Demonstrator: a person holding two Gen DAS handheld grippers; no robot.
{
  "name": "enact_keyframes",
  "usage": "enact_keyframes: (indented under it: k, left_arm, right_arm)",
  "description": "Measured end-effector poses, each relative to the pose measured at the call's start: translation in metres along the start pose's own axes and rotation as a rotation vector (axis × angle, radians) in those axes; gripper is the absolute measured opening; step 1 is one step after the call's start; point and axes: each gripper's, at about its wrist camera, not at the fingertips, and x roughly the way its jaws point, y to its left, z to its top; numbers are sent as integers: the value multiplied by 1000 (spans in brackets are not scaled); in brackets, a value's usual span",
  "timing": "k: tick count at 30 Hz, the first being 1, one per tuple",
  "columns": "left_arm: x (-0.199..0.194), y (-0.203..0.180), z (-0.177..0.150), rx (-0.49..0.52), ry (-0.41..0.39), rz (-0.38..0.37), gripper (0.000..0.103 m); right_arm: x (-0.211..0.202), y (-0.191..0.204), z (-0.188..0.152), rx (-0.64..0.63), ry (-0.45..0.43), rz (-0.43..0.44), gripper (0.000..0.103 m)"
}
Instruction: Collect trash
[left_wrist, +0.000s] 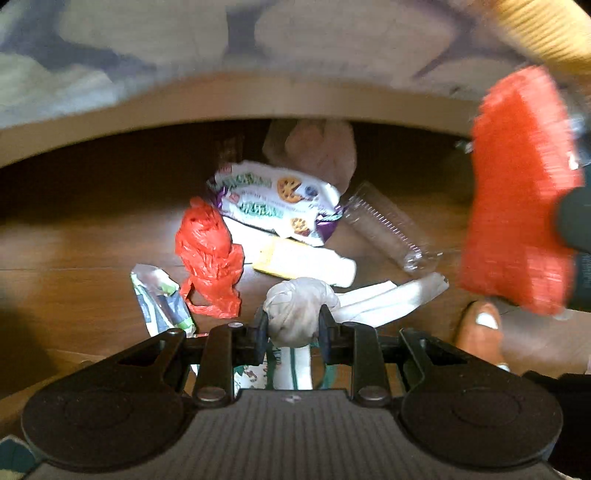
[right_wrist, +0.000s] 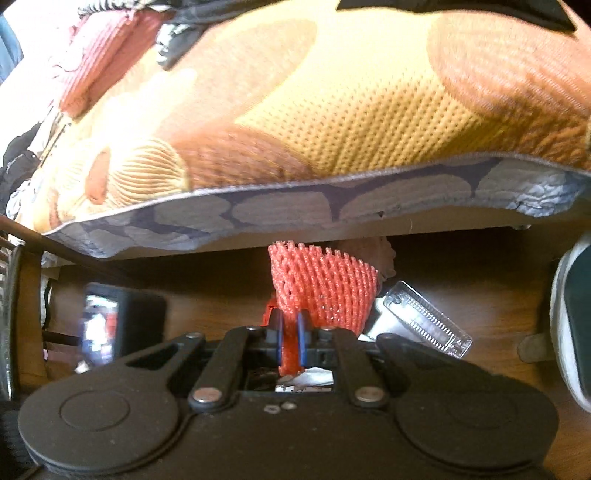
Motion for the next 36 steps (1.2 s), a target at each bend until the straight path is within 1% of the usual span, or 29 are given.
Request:
enact_keyframes:
  k: [3, 6, 9, 12, 15, 18, 21, 27, 33, 36]
  left_arm:
    - [-34, -6, -9, 11, -49, 12, 26]
    - [-70, -13, -16, -5, -106, 24, 26]
    - [-102, -21, -21, -10, -157, 17, 26]
    - [-137, -35, -24, 6, -224, 7, 26]
    - [-170, -53, -25, 19, -286, -13, 26]
    - [-198, -76, -24, 55, -347, -33, 26]
    - [-223, -105, -21, 104, -399, -55, 26]
    - [-252, -173, -10, 219, -465, -98, 26]
    - [-271, -247, 4, 343, -505, -133, 26]
    - [-273, -284, 12, 401, -518, -144, 26]
  right_arm:
    - [-22, 5, -4, 3, -28, 17, 8]
    - [-47, 8, -8, -1, -53, 36, 8]
    - [-75, 11, -14, -14, -94, 27, 8]
    - [-105, 9, -21, -11, -134, 22, 8]
    - [-142, 2, -26, -13, -192, 13, 8]
    - [-174, -8, -28, -7, -253, 2, 8]
    - [-209, -24, -29, 6, -314, -19, 8]
    - [-270, -60, -31, 45, -436, -56, 8]
    - [-309, -105, -38, 112, -519, -117, 8]
    - [-318, -131, -42, 150, -545, -146, 8]
